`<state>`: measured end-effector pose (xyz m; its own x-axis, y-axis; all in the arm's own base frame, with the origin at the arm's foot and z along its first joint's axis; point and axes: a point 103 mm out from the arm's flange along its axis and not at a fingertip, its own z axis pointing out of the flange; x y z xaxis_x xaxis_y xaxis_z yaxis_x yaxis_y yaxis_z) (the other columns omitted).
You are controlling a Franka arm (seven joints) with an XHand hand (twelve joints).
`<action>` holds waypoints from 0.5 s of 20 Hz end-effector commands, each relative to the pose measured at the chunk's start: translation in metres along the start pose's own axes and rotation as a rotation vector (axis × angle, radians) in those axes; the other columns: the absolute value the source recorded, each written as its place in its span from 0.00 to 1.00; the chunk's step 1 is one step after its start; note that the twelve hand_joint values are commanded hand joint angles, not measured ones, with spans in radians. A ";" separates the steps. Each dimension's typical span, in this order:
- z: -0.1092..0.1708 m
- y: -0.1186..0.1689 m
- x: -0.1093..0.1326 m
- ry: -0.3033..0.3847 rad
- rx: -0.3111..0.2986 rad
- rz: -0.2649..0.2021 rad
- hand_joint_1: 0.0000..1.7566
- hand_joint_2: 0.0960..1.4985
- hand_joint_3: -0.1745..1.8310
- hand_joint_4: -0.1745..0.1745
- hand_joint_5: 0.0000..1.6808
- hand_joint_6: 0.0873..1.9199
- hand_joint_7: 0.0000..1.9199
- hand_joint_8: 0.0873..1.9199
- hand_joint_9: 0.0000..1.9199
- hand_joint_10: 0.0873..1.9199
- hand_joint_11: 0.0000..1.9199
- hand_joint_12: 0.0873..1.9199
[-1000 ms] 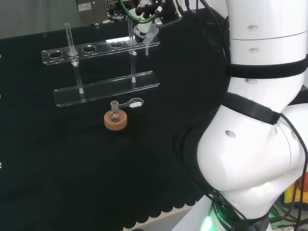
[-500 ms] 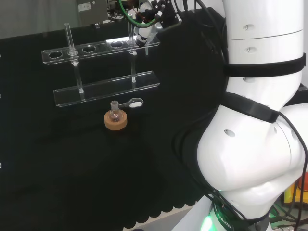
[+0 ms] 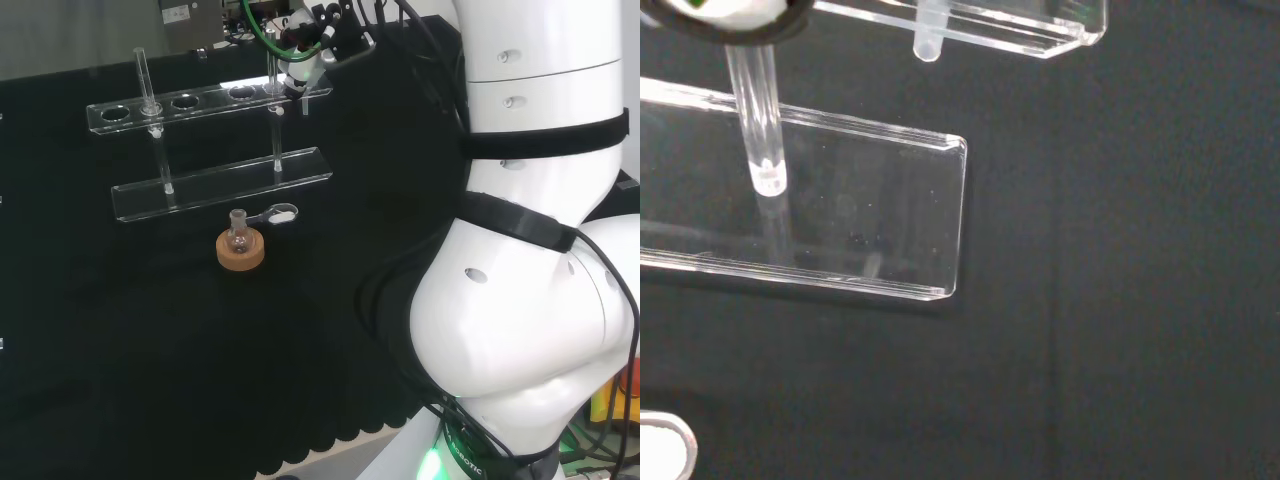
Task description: Pick up the funnel from the transparent funnel stand.
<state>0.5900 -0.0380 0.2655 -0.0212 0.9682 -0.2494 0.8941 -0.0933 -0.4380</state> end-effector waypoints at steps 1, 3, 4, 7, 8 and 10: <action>0.002 0.003 -0.003 -0.010 0.005 0.000 0.41 0.40 0.35 0.69 0.05 0.00 0.00 0.04 0.11 0.42 0.20 0.76; 0.002 0.005 -0.003 -0.011 0.003 -0.002 0.42 0.40 0.36 0.70 0.06 0.00 0.00 0.07 0.13 0.41 0.20 0.76; 0.003 0.005 -0.002 -0.011 0.003 -0.004 0.42 0.41 0.37 0.71 0.08 0.00 0.00 0.08 0.14 0.41 0.21 0.76; 0.003 0.007 -0.001 -0.011 -0.006 -0.005 0.43 0.43 0.38 0.71 0.11 0.00 0.00 0.12 0.16 0.39 0.21 0.76; 0.002 0.007 0.000 -0.012 -0.007 -0.004 0.43 0.43 0.38 0.71 0.12 0.00 0.00 0.14 0.17 0.39 0.21 0.76; 0.001 0.008 0.000 -0.021 -0.013 -0.006 0.44 0.44 0.39 0.70 0.14 0.00 0.00 0.17 0.18 0.38 0.21 0.75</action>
<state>0.5957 -0.0403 0.2610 -0.0303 0.9659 -0.2573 0.8970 -0.0873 -0.4333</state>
